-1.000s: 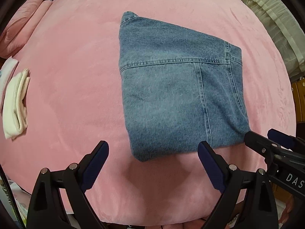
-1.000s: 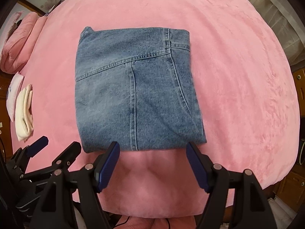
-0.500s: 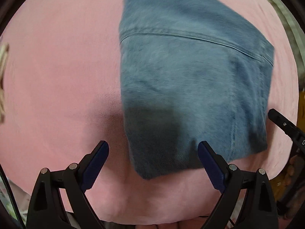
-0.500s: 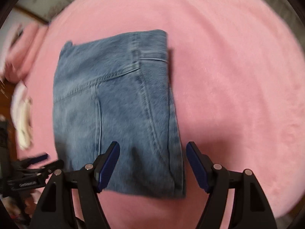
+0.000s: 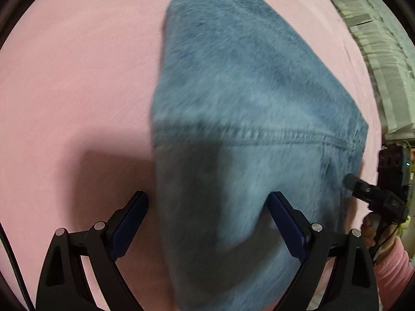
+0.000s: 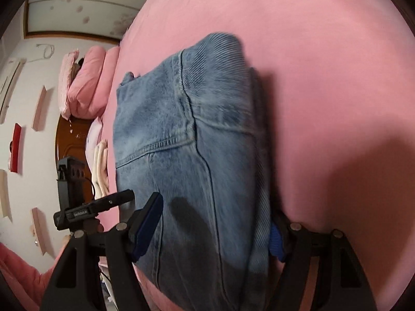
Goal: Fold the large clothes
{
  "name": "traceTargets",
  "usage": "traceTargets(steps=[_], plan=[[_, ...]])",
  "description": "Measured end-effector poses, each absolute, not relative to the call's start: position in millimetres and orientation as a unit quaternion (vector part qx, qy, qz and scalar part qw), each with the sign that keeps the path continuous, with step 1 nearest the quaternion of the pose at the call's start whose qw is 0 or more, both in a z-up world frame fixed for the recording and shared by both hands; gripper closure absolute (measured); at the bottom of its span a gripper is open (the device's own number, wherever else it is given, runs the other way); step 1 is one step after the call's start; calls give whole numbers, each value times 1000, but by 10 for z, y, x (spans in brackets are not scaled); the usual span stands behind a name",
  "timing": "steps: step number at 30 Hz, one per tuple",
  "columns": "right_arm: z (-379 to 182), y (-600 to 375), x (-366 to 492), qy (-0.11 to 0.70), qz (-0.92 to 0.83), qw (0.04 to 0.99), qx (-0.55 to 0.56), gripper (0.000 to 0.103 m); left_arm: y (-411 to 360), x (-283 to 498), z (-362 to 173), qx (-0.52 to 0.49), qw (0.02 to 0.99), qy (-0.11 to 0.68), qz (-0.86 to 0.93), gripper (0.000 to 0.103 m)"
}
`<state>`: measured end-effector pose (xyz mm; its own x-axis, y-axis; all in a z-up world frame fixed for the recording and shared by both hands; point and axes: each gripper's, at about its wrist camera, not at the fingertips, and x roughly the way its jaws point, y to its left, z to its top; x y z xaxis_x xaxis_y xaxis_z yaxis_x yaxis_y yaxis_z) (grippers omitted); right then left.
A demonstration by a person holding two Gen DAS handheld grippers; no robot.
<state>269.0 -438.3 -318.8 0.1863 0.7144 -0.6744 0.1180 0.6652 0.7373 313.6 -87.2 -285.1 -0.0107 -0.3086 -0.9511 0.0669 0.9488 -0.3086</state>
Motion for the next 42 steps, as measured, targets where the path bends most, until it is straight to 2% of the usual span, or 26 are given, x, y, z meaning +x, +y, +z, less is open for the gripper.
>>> traceTargets(steps=[2,4,8,11,13,19,21,26,31,38,42], plan=[[-3237,-4300,2781,602,216,688,344,39,-911,3166,-2871,-96,702,691,-146,10],[-3251,-4276,2824,597,208,692,349,53,-952,3196,-2917,-90,701,693,-144,8],[-3239,-4279,2759,581,204,707,347,67,-959,3189,-2917,-98,701,693,-139,9],[-3194,-4301,2694,573,192,710,360,77,-1049,3104,-2903,-78,709,691,-118,16],[-3117,-4264,2651,569,179,719,357,80,-1091,3030,-2799,-71,728,676,-93,27],[-2816,-4114,2498,543,154,742,362,83,-1337,2609,-2424,-26,773,633,-22,55],[-2618,-4041,2357,532,159,750,358,84,-1327,2475,-2266,-31,778,628,-8,61],[-2053,-3927,1817,530,176,765,319,84,-1368,1864,-1795,-35,773,633,16,64],[-1652,-3999,1198,558,189,755,288,86,-1522,1250,-1555,-32,729,683,-12,66],[-1473,-4077,536,596,187,726,289,86,-1636,688,-1462,-27,677,734,-42,68],[-1361,-3973,329,599,165,728,290,86,-1567,562,-1409,-29,674,737,-55,69]])
